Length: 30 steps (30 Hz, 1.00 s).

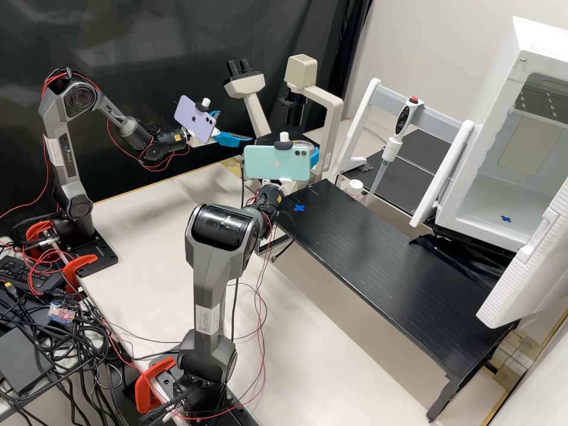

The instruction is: Move the petri dish to the microscope

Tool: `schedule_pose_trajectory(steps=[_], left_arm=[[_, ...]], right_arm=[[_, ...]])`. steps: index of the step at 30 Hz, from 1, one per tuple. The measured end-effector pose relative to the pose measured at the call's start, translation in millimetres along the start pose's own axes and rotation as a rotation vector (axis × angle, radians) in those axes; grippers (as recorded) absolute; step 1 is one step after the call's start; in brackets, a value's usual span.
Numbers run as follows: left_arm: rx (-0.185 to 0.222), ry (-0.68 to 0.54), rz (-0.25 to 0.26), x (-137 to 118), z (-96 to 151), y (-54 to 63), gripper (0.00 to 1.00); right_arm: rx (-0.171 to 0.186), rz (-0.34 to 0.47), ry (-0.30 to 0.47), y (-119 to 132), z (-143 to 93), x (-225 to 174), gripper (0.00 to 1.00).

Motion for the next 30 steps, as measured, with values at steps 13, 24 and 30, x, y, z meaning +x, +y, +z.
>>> schedule_pose_trajectory(steps=[13, 24, 30], left_arm=[[0.000, 0.000, 0.000, 0, 0, 0.0, 1.00], [0.000, 0.000, 0.000, 0, 0, 0.0, 1.00], [0.000, 0.000, 0.000, 0, 0, 0.0, 1.00]], right_arm=[[0.020, -0.109, 0.017, -30, -19, 44, 0.00], [0.071, -0.189, -0.055, -54, -15, 91, 0.00], [0.106, -0.178, -0.077, -54, -12, 116, 0.00]])
